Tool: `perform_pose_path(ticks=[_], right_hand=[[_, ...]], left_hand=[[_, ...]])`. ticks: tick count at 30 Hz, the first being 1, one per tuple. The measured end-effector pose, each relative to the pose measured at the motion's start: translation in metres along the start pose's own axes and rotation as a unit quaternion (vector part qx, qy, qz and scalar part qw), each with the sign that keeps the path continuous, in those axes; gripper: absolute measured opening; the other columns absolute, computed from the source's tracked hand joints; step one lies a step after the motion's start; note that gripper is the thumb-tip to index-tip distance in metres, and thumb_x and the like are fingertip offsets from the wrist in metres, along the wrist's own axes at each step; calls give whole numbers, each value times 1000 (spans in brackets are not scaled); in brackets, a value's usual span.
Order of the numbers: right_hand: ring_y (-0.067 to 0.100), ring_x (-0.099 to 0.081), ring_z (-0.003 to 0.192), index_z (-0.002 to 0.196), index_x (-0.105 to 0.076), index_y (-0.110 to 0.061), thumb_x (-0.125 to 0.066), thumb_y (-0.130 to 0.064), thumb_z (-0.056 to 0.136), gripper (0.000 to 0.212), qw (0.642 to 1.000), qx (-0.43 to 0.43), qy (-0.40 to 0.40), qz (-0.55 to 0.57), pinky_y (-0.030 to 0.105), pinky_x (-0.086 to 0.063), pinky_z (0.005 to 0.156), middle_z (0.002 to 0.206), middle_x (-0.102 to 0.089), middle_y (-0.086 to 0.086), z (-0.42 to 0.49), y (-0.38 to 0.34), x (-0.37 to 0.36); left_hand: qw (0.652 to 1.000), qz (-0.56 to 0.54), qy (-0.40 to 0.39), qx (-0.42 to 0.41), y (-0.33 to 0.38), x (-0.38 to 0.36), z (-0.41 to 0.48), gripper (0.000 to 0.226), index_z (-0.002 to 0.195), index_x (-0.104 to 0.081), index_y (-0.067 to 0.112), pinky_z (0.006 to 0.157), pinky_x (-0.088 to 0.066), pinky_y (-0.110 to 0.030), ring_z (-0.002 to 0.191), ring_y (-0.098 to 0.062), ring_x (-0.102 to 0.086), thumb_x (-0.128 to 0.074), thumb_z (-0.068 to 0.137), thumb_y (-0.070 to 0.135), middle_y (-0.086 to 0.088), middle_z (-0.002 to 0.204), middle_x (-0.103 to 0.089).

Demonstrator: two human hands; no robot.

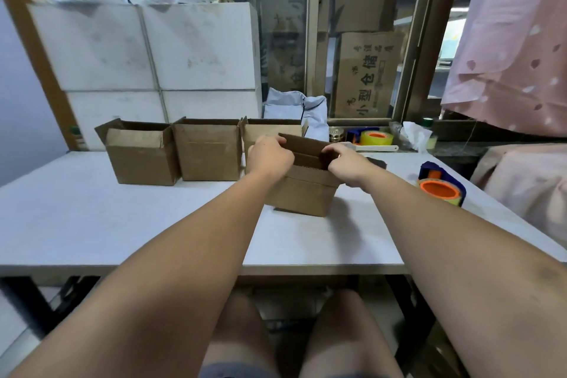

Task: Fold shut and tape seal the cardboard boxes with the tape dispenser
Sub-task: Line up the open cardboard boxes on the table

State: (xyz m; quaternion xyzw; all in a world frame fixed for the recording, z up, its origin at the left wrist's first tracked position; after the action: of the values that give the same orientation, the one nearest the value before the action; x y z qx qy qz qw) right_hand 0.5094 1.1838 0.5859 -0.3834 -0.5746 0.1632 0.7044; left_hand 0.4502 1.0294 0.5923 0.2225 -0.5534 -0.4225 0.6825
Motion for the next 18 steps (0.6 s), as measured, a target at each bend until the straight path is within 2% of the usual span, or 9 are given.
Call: perform_pose_path(ticks=[3, 5, 7, 9, 11, 13, 15, 18], right_hand=[[22, -45, 102, 133, -46, -26, -33, -5, 91, 49, 1000, -2, -10, 0, 28, -45, 70, 118, -42, 2, -7, -5, 2], [22, -45, 99, 134, -45, -26, -31, -4, 93, 48, 1000, -5, -24, 5, 24, -42, 60, 119, -42, 2, -12, -9, 3], [22, -46, 99, 136, -42, -28, -30, -5, 94, 49, 999, -15, -40, 16, 22, -40, 55, 121, -41, 2, -16, -12, 2], [23, -49, 100, 137, -40, -30, -32, -5, 93, 52, 998, -18, -49, 17, 23, -41, 56, 122, -43, 3, -15, -12, 1], [23, -49, 99, 138, -40, -32, -33, -6, 91, 54, 999, -20, -40, 23, 25, -44, 59, 122, -45, 4, -13, -10, -1], [22, -49, 97, 137, -41, -32, -35, -6, 89, 55, 999, -13, -18, 36, 29, -49, 66, 123, -48, 4, -11, -7, -4], [22, -50, 103, 139, -42, -33, -39, -6, 86, 59, 999, -2, 13, 45, 31, -50, 73, 131, -49, 4, -7, -2, -7], [21, -51, 106, 136, -46, -30, -47, -7, 85, 56, 993, 13, 75, 94, 23, -45, 67, 134, -48, 6, -7, 5, -11]], left_hand=[[1000, 3, -19, -6, -3, 4, -7, 48, 130, -54, 24, 89, -50, -33, 108, -23, -55, -50, 86, 7, -3, 126, -57], [999, -2, 0, -37, -1, 9, -14, 50, 134, -50, 23, 81, -46, -27, 107, -19, -55, -50, 87, 7, 0, 126, -57], [998, -7, 18, -67, 4, 12, -19, 46, 135, -47, 20, 77, -42, -24, 106, -15, -55, -53, 89, 12, 1, 123, -57], [995, 37, -10, -92, 7, 7, -19, 33, 124, -56, 16, 75, -40, -24, 96, -15, -55, -52, 92, 23, -3, 116, -61], [992, 82, -40, -82, 4, 2, -16, 27, 112, -64, 13, 74, -42, -27, 91, -18, -57, -49, 94, 27, -6, 109, -65], [994, 70, -76, -39, -5, 0, -14, 29, 115, -63, 14, 82, -45, -28, 101, -22, -57, -48, 93, 25, -6, 115, -64], [992, 59, -112, -13, -11, 0, -13, 34, 123, -59, 15, 90, -43, -29, 112, -24, -54, -48, 93, 24, -6, 125, -60], [986, 47, -157, -19, -11, 2, -11, 44, 138, -47, 18, 97, -39, -28, 121, -24, -49, -49, 93, 23, -5, 137, -52]])
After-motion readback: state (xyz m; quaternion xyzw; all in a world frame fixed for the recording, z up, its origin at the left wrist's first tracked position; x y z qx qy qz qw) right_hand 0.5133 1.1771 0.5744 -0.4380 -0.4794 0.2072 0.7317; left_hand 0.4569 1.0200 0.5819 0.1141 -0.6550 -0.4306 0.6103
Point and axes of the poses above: each hand's wrist, its own z-axis towards the middle knuckle, its own x-axis out of the back of the hand, y = z × x, the point moved 2 cm from there along z, towards the middle knuckle
